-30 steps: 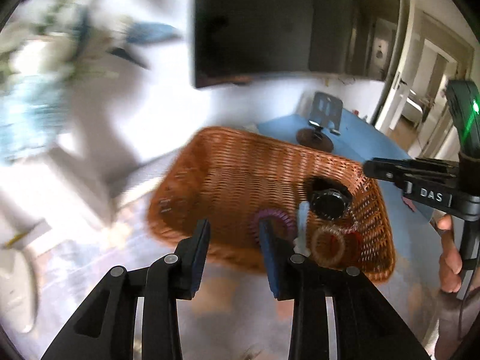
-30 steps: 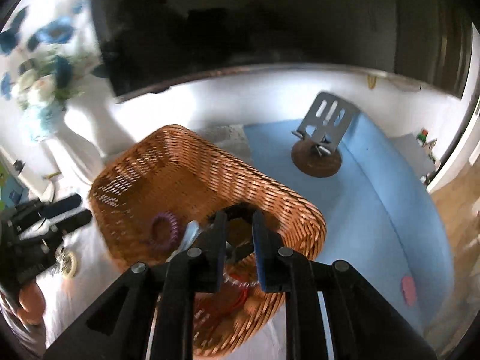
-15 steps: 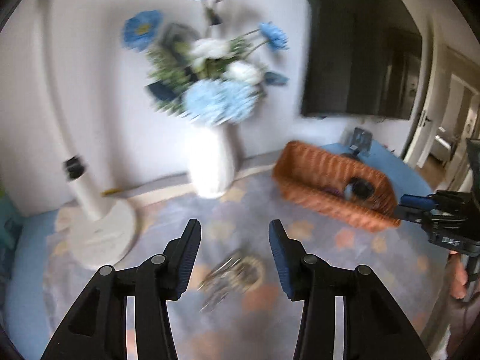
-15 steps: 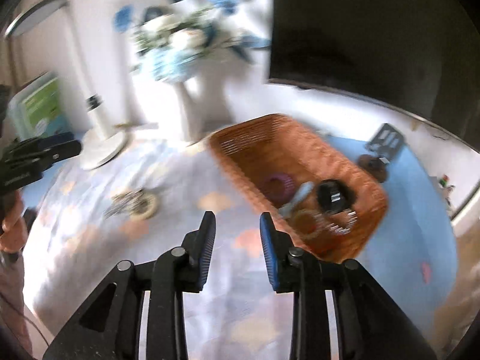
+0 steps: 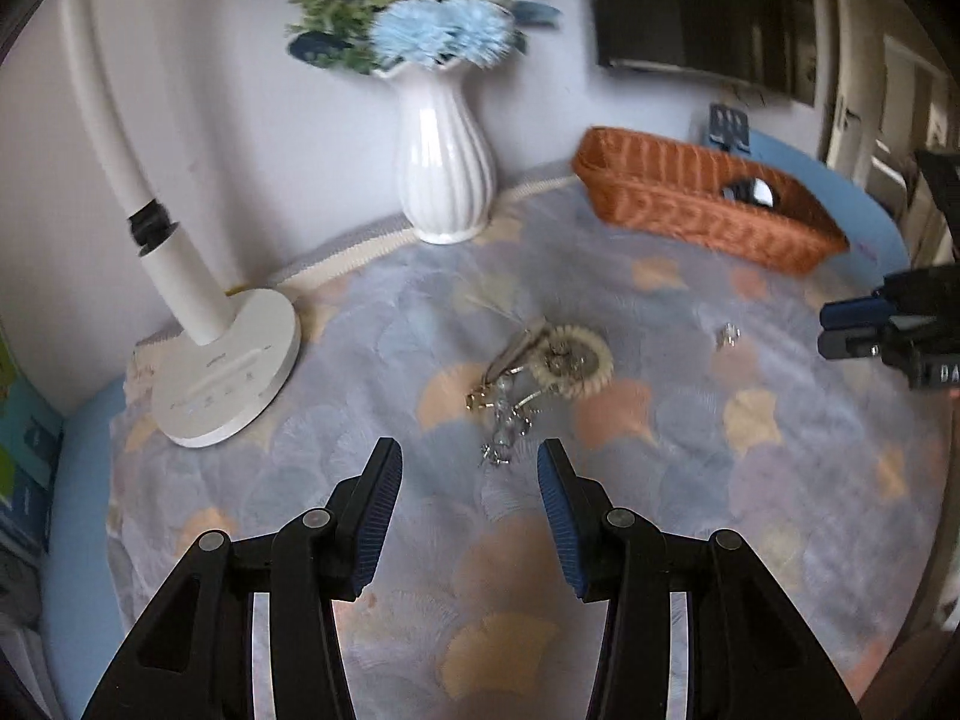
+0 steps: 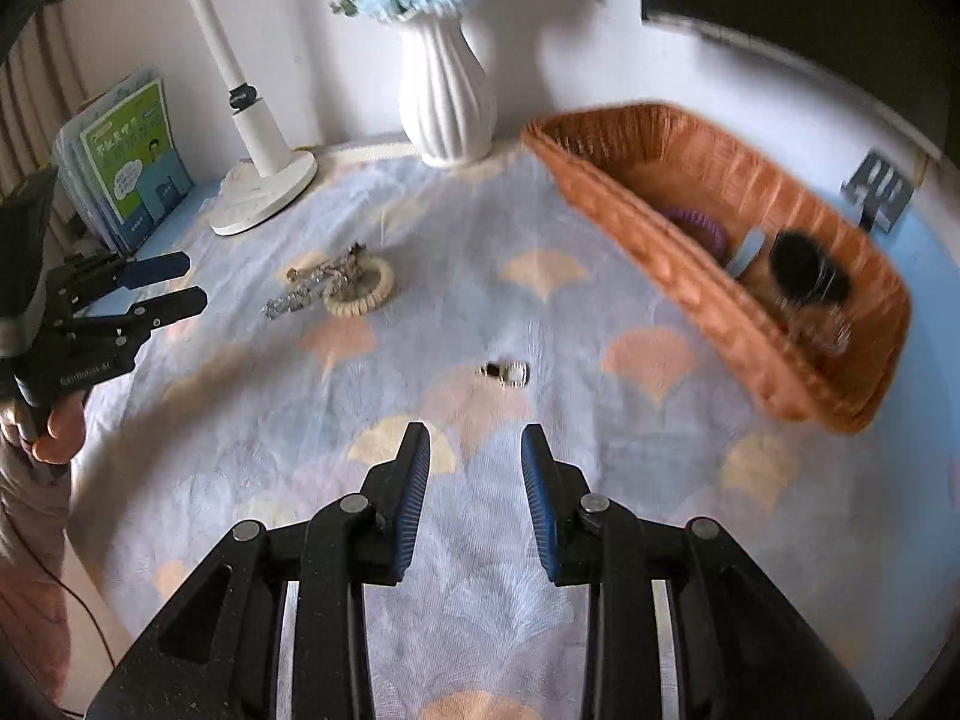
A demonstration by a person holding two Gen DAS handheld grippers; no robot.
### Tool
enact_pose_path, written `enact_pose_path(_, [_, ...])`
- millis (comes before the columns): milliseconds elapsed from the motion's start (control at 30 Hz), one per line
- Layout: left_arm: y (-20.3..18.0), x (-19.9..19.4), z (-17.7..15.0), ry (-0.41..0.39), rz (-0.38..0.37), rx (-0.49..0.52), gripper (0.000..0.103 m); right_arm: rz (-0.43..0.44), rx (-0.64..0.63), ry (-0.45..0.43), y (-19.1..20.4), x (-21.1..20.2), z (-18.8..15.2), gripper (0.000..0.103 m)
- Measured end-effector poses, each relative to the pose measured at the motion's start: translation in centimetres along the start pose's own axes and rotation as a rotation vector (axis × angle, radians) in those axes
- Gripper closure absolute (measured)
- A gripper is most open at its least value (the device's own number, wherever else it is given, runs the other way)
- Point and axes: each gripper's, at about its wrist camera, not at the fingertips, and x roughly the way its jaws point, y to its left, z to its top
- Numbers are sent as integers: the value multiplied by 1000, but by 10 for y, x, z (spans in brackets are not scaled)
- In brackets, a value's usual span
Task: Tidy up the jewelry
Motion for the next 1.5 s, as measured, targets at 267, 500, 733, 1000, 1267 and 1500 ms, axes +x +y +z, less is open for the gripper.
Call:
enact_pose_path(267, [10,22,6,34,-29,-14,55,38,49,64,-17,27,-10,70])
enact_pose_path(500, [2,40,10,48,-76,8,55,65,65,81,-22,40,-4,70])
enact_pose_path(733, [-2,51,12,68,-84,31,55,71,53,78,-10,60,15,70])
enact_pose_path(1000, [5,56,11,77,-120,3,55,-51,-9,36,8,78,33,70])
enact_pose_path(1267, [-17,62,22,74,-133,128,67,-140,-96,-13,24,82,29,79])
enact_pose_path(1500, [-21,74,34,70,-174,179,78,-107,-84,-14,18,79,28,80])
